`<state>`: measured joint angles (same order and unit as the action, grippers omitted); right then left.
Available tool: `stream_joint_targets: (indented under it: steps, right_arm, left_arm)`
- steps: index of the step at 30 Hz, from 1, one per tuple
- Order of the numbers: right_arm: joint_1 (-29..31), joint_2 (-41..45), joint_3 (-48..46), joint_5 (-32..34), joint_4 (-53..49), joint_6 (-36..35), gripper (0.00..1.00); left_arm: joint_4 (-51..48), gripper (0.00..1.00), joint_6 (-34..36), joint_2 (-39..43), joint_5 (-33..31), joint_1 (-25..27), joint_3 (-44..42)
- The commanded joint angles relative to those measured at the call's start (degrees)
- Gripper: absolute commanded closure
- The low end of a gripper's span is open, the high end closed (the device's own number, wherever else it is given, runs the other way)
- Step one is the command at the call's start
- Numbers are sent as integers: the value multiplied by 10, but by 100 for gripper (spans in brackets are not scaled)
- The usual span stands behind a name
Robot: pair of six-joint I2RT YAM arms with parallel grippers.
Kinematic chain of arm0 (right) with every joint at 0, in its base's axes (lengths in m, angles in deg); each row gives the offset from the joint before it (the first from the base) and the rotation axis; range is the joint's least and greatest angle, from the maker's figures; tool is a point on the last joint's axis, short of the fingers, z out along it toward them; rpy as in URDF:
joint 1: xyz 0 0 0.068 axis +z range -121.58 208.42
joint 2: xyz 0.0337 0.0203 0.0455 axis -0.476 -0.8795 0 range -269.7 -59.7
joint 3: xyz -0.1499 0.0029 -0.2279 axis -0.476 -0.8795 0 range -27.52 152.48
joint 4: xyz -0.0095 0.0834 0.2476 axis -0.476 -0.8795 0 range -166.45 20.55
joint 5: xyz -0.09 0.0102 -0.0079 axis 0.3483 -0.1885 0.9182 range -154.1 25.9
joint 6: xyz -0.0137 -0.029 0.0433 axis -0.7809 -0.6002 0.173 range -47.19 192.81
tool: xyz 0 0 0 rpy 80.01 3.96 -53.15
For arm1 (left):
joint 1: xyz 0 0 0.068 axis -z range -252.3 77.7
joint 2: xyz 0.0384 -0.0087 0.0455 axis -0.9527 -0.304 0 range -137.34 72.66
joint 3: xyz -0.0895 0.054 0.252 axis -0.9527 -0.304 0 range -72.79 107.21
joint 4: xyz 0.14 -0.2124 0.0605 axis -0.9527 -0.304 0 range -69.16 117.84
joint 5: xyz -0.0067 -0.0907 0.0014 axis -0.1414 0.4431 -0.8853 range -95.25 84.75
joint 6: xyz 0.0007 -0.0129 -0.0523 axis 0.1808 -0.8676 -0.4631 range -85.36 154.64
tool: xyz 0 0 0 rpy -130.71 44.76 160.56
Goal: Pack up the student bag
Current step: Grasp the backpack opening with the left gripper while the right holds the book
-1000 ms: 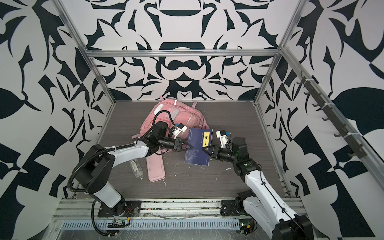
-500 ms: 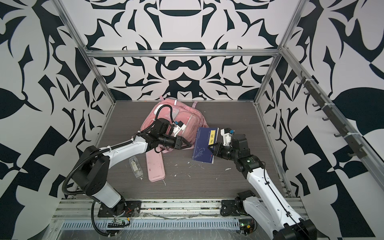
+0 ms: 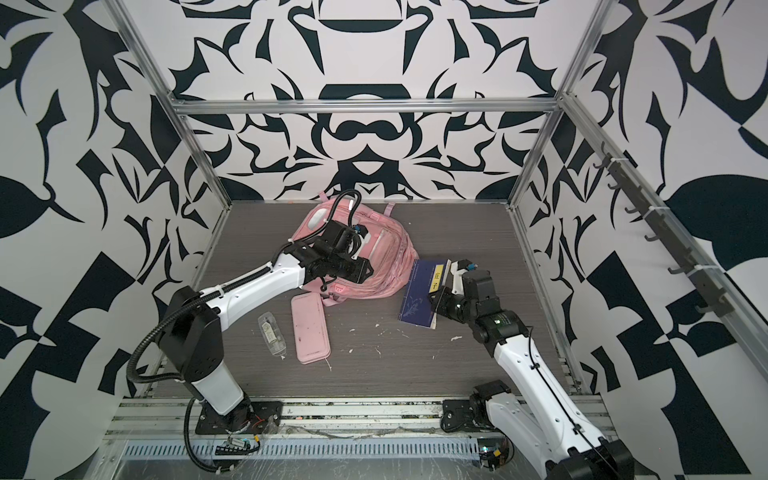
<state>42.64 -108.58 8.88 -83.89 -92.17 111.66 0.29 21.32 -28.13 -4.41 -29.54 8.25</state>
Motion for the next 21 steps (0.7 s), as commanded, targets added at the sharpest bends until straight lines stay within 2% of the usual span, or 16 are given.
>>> stream_joint_targets:
  steps: [1, 7, 12, 21]
  right_arm:
    - [-2, 18, 18, 9, 20, 3, 100]
    - [-2, 19, 13, 3, 22, 5, 100]
    - [-2, 13, 8, -7, 32, 7, 100]
    - [-2, 12, 0, -17, 44, 16, 100]
  left_arm:
    - [-79, 53, 56, -45, -119, 32, 33]
    - [-83, 43, 83, -95, -215, 69, 64]
    - [-85, 43, 94, -124, -283, 81, 81]
    - [-92, 50, 111, -166, -302, 81, 116]
